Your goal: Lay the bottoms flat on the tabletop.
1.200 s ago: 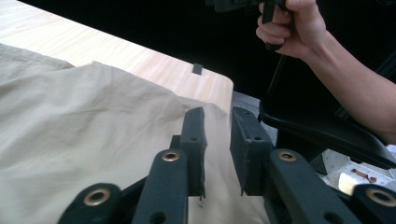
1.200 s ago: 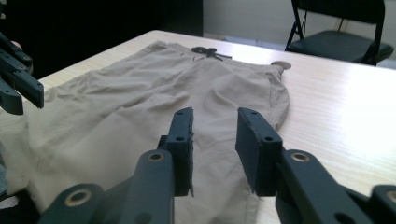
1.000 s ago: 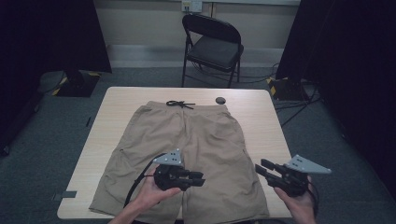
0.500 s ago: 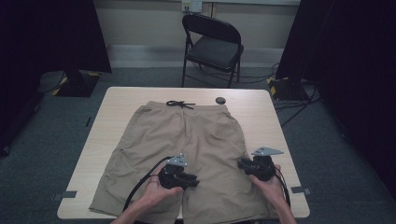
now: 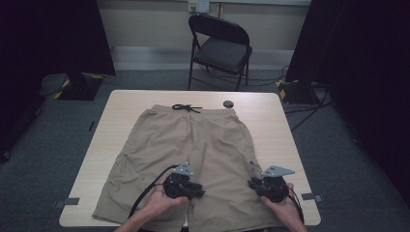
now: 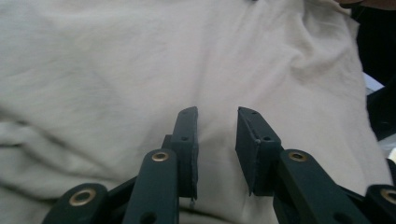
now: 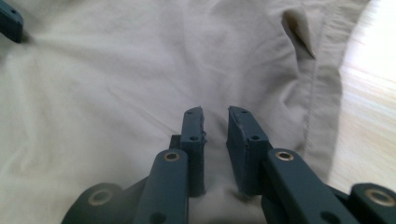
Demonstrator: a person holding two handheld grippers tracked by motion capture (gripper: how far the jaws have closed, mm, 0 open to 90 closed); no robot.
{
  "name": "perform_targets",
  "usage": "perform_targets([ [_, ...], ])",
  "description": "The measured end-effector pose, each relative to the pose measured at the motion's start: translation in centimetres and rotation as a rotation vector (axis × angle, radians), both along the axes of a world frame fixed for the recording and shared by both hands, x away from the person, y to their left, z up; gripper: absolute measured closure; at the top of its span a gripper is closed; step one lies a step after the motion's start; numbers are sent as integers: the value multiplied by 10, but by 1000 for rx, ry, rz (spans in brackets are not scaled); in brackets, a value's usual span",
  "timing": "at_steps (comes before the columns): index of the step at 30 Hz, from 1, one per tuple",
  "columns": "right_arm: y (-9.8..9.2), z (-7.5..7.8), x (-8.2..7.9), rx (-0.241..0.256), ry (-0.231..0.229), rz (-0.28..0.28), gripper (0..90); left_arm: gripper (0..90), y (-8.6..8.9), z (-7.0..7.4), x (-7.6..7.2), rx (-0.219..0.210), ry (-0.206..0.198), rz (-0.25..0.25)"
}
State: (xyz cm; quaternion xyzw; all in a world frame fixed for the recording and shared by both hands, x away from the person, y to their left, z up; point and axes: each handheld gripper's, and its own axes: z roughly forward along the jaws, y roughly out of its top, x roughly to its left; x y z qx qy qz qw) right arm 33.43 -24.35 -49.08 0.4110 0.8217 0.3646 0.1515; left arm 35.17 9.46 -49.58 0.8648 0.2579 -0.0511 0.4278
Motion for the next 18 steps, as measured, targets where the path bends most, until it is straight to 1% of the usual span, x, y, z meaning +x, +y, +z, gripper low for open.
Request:
perform_targets([
  [2, -5, 0, -2, -5, 0, -14, 798, 693, -5, 0, -2, -4, -1, -11],
  [3, -11, 0, -2, 7, 4, -30, 805, 693, -8, -1, -3, -12, 5, -11],
  [5, -14, 0, -1, 5, 2, -38, 805, 693, -14, -1, -4, -18, 6, -30],
  [6, -15, 0, 0, -2, 0, -38, 805, 694, -16, -1, -5, -17, -2, -30],
  [7, -17, 1, 0, -22, -8, -46, 803, 695, -19, -2, -6, -17, -2, -34],
  [10, -20, 0, 0, -11, -1, -56, 803, 686, -24, -1, -10, -17, 6, -44],
  [11, -22, 1, -1, -26, -2, -60, 802, 686, -24, 0, -10, -13, 14, -47],
  [12, -23, 2, -2, -28, 2, -66, 801, 669, -23, 1, -10, -16, 23, -44],
  [13, -25, 2, -4, -35, -3, -68, 800, 660, -21, 2, -10, -22, 22, -42],
  [15, -30, 1, -6, -14, 2, -77, 789, 645, -12, 11, -9, -39, 10, -33],
  [16, -30, 1, -6, -4, 9, -80, 757, 633, -5, 16, -9, -51, 6, -20],
  [18, -28, 1, -7, 7, 11, -66, 675, 617, 13, 27, -7, -64, -23, 8],
])
